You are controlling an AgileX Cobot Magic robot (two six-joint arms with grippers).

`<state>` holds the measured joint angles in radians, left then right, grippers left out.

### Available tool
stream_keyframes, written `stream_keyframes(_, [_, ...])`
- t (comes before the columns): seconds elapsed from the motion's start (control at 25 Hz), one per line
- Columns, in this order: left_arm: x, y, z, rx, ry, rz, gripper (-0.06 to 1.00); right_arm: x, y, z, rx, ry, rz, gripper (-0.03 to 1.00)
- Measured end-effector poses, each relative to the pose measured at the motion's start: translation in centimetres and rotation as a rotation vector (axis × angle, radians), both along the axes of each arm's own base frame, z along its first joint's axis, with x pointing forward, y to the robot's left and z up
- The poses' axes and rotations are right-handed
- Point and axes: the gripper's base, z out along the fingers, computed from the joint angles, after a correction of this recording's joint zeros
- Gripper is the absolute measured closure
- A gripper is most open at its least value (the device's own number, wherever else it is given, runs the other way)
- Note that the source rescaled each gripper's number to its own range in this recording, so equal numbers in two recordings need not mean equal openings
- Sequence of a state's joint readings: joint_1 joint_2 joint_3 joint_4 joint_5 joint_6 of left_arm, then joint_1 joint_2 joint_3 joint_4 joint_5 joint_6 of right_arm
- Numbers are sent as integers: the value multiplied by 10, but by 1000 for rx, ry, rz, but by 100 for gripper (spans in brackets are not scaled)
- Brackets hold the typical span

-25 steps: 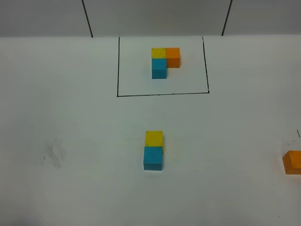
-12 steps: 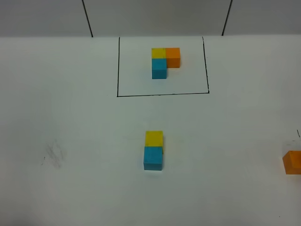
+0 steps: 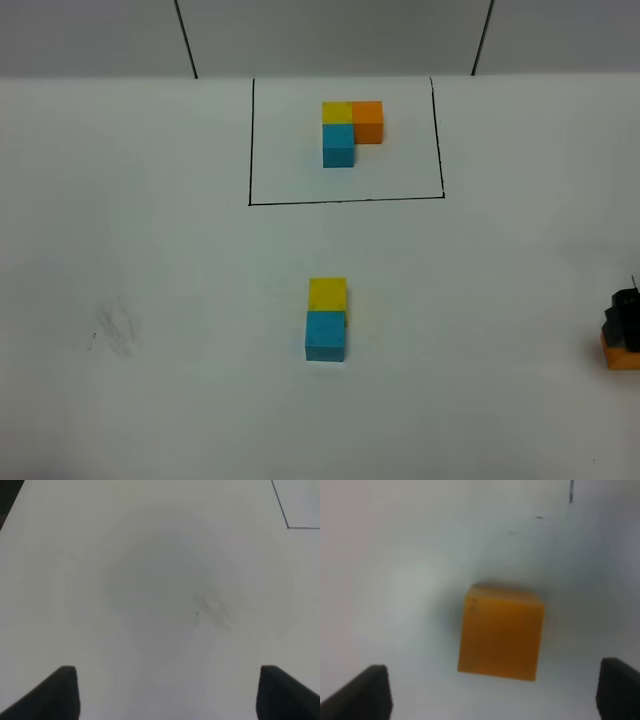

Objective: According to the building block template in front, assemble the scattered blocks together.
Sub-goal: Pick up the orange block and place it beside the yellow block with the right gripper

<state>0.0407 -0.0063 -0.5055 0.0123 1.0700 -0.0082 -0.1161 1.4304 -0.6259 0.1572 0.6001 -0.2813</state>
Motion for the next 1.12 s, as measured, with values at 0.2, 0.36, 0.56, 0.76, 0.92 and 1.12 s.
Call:
stream_keyframes(0.2, [0, 0, 0, 0, 0, 0, 40, 11, -2, -27, 6, 37, -43, 28])
stream_keyframes(0.36, [0, 0, 0, 0, 0, 0, 40, 17, -3, -38, 4, 37, -56, 29])
stream_keyframes(0.56, [0, 0, 0, 0, 0, 0, 40, 18, -4, -50, 6, 72, -59, 55])
stream_keyframes(0.76, [0, 0, 0, 0, 0, 0, 40, 19, -3, -52, 0, 72, -38, 94])
stream_keyframes(0.92, [0, 0, 0, 0, 0, 0, 40, 29, 11, -38, -26, 9, 105, 94])
stream_keyframes(1.12, [0, 0, 0, 0, 0, 0, 40, 59, 52, -12, -78, -80, 458, 94])
